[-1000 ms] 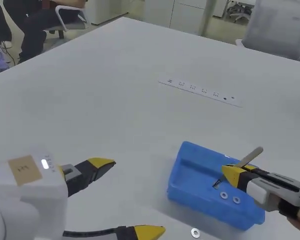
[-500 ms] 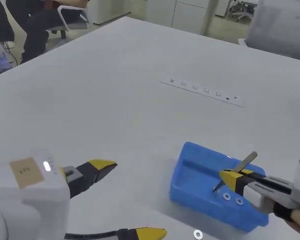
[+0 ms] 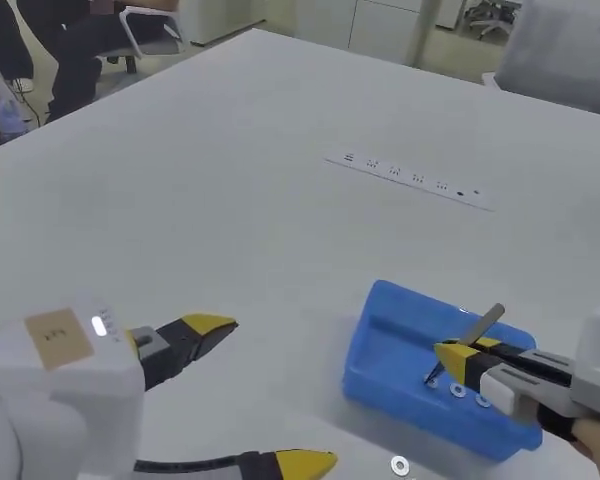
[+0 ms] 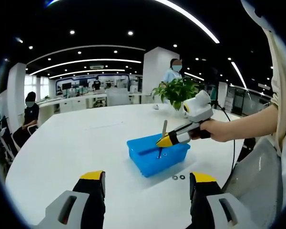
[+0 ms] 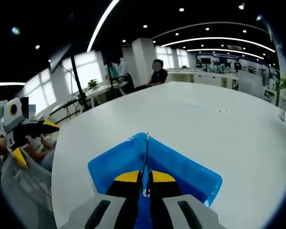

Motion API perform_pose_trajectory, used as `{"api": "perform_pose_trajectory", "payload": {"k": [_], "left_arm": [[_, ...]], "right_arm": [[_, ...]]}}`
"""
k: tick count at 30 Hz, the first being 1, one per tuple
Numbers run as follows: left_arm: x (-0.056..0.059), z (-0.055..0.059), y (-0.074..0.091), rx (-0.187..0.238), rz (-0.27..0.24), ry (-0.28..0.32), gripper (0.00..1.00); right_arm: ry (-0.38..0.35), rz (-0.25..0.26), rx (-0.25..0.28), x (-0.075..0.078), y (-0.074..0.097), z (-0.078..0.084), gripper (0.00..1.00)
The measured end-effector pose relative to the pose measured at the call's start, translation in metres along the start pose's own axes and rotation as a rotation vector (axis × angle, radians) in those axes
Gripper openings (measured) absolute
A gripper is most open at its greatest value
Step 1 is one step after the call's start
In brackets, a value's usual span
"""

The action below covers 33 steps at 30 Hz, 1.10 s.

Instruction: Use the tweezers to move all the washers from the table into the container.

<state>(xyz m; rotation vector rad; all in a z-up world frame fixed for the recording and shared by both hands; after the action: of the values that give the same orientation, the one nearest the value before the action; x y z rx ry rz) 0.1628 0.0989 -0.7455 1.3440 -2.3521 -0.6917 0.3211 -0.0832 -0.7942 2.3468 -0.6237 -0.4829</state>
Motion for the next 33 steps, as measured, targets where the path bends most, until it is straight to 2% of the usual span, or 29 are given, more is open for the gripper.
{"api": "perform_pose_trajectory", "payload": {"k": [8, 17, 33], "left_arm": [[0.000, 0.000, 0.000, 0.000, -0.001, -0.002, 0.73], [0.000, 0.000, 0.000, 0.000, 0.000, -0.002, 0.72], [0.000, 0.000, -0.001, -0.002, 0.003, -0.007, 0.72]], "right_arm": [[0.038, 0.001, -0.001, -0.001, -0.001, -0.001, 0.04], [0.028, 0.014, 0.045, 0.000, 0.010, -0.008, 0.04], [0.023, 0.003, 0.114, -0.017, 0.041, -0.014, 0.03]]}}
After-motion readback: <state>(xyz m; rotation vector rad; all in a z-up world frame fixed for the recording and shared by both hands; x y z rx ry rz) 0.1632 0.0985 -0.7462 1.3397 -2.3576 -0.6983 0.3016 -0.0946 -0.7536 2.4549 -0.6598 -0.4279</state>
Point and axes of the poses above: the centre of the closed fingertips' face, and the gripper's own axes: y roughly backward along the fingers, x roughly to its right, z roughly out of its underside, the point moved 7 cm from there along y, roughly backward along the fingers, and after that the axes turned 13 degrees about -x, right-handed, at the moved point
